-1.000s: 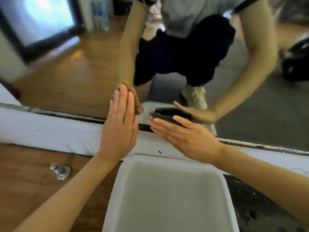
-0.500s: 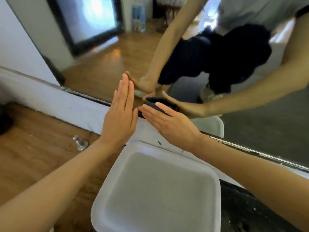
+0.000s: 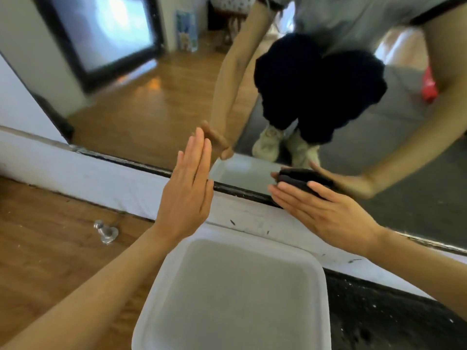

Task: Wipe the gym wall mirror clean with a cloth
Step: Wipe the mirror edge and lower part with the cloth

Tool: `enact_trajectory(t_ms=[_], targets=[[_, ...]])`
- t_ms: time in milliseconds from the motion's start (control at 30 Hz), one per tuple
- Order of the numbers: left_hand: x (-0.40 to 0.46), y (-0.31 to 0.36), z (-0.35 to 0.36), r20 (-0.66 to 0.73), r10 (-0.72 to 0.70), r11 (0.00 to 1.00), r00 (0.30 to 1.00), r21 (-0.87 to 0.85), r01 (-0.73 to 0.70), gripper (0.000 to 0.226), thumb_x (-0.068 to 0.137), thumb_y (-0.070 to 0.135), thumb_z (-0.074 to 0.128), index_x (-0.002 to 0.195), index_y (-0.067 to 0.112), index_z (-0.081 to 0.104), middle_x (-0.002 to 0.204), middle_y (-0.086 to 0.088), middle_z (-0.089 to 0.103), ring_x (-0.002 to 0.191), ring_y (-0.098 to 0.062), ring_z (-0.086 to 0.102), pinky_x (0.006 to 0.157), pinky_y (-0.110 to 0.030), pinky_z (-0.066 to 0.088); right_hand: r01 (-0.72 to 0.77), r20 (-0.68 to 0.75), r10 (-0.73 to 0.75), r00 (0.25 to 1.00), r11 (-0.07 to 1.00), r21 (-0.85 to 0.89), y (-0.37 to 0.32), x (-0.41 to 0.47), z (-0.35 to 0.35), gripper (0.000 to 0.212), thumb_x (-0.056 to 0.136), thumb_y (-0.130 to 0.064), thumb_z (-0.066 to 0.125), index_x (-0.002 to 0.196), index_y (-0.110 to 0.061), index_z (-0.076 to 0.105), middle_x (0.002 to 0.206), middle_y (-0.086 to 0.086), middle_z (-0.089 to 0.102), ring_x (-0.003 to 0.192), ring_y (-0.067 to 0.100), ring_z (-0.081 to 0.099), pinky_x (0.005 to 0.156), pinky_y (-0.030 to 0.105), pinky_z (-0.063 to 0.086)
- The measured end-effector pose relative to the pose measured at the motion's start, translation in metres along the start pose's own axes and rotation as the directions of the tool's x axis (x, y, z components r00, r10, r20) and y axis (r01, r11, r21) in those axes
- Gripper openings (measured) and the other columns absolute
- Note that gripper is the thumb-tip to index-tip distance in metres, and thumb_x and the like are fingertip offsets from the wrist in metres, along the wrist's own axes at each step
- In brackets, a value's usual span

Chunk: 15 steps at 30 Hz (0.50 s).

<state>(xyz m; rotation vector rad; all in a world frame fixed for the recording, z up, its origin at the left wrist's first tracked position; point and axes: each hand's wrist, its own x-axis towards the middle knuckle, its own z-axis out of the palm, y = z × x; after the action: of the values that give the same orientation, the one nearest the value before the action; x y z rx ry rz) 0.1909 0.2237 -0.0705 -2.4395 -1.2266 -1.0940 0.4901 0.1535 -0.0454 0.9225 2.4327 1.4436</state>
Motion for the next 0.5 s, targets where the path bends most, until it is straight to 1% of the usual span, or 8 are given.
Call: enact_trajectory(t_ms=[67, 100, 167, 233, 300, 400, 433, 500], targets=[[0.004, 0.013, 0.007, -0.001, 0.056, 0.997, 0.998, -0.061, -0.056, 0.065, 0.104, 0.007, 0.038, 0.158, 0.002, 0.003, 0.166, -0.007, -0.005, 0.156, -0.021, -0.002, 0.127, -0.033, 0.002, 0.016, -0.054, -0.017, 0.998, 1.0, -0.023, -0.016, 0.053, 0.004, 0.063, 0.101, -0.011, 0.03, 0.159, -0.002, 0.008, 0.166, 0.012, 0.002, 0.154, 0.025, -0.003, 0.124, 0.043, -0.01], [0.006, 0.019, 0.011, -0.004, 0.073, 0.992, 0.997, -0.103, -0.073, 0.062, 0.105, 0.009, 0.035, 0.158, 0.004, 0.003, 0.167, -0.005, -0.005, 0.156, -0.02, -0.002, 0.127, -0.033, 0.002, 0.021, -0.084, -0.023, 0.996, 1.0, -0.017, -0.019, 0.074, 0.004, 0.064, 0.098, -0.013, 0.033, 0.157, -0.002, 0.013, 0.164, 0.012, 0.007, 0.152, 0.023, 0.001, 0.124, 0.044, -0.009], [0.008, 0.024, 0.019, -0.008, 0.104, 0.982, 0.995, -0.159, -0.104, 0.059, 0.106, 0.016, 0.031, 0.158, 0.003, 0.007, 0.167, -0.001, -0.005, 0.156, -0.019, -0.002, 0.127, -0.034, 0.003, 0.045, -0.088, -0.047, 0.995, 0.998, -0.032, -0.017, 0.083, 0.006, 0.06, 0.096, -0.014, 0.029, 0.154, -0.002, 0.018, 0.161, 0.011, 0.01, 0.15, 0.02, 0.005, 0.123, 0.044, -0.008], [0.01, 0.023, 0.025, -0.019, 0.128, 0.977, 0.992, -0.171, -0.13, 0.061, 0.106, 0.023, 0.031, 0.158, 0.001, 0.008, 0.167, -0.002, -0.007, 0.156, -0.021, -0.004, 0.127, -0.034, 0.003, 0.067, -0.035, -0.07, 0.997, 0.994, -0.091, -0.006, 0.043, 0.008, 0.057, 0.103, -0.01, 0.021, 0.159, -0.005, 0.011, 0.165, 0.01, 0.002, 0.154, 0.021, -0.001, 0.124, 0.042, -0.008], [0.01, 0.023, 0.032, -0.034, 0.126, 0.975, 0.991, -0.179, -0.13, 0.063, 0.107, 0.031, 0.028, 0.158, 0.001, 0.006, 0.167, -0.002, -0.012, 0.156, -0.022, -0.006, 0.127, -0.036, 0.003, 0.087, 0.079, -0.077, 0.994, 0.989, -0.122, 0.011, -0.024, 0.003, 0.055, 0.105, -0.003, 0.014, 0.16, -0.005, 0.011, 0.169, 0.008, -0.001, 0.155, 0.02, -0.003, 0.125, 0.04, -0.008], [0.009, 0.025, 0.04, -0.059, 0.12, 0.974, 0.991, -0.184, -0.129, 0.064, 0.108, 0.036, 0.022, 0.16, 0.008, -0.004, 0.167, 0.001, -0.02, 0.156, -0.023, -0.008, 0.127, -0.037, 0.002, 0.093, 0.272, -0.069, 0.96, 0.993, -0.078, 0.035, -0.102, -0.012, 0.057, 0.103, 0.002, 0.011, 0.159, -0.005, 0.015, 0.169, 0.008, 0.002, 0.156, 0.02, 0.001, 0.125, 0.04, -0.006], [0.01, 0.027, 0.042, -0.063, 0.114, 0.975, 0.991, -0.185, -0.124, 0.065, 0.109, 0.037, 0.022, 0.16, 0.009, -0.006, 0.167, 0.001, -0.021, 0.156, -0.022, -0.009, 0.127, -0.037, 0.002, 0.069, 0.276, -0.046, 0.96, 0.995, -0.075, 0.04, -0.103, -0.015, 0.057, 0.102, 0.001, 0.013, 0.159, -0.005, 0.015, 0.169, 0.008, 0.002, 0.156, 0.021, 0.0, 0.125, 0.04, -0.005], [0.01, 0.028, 0.044, -0.072, 0.099, 0.978, 0.992, -0.179, -0.111, 0.065, 0.108, 0.035, 0.023, 0.16, 0.006, -0.003, 0.167, 0.001, -0.022, 0.156, -0.022, -0.01, 0.127, -0.037, 0.001, 0.004, 0.158, 0.013, 0.987, 0.994, -0.105, 0.037, -0.069, -0.016, 0.057, 0.103, -0.001, 0.016, 0.16, -0.005, 0.011, 0.169, 0.009, -0.001, 0.156, 0.022, -0.003, 0.125, 0.041, -0.006]])
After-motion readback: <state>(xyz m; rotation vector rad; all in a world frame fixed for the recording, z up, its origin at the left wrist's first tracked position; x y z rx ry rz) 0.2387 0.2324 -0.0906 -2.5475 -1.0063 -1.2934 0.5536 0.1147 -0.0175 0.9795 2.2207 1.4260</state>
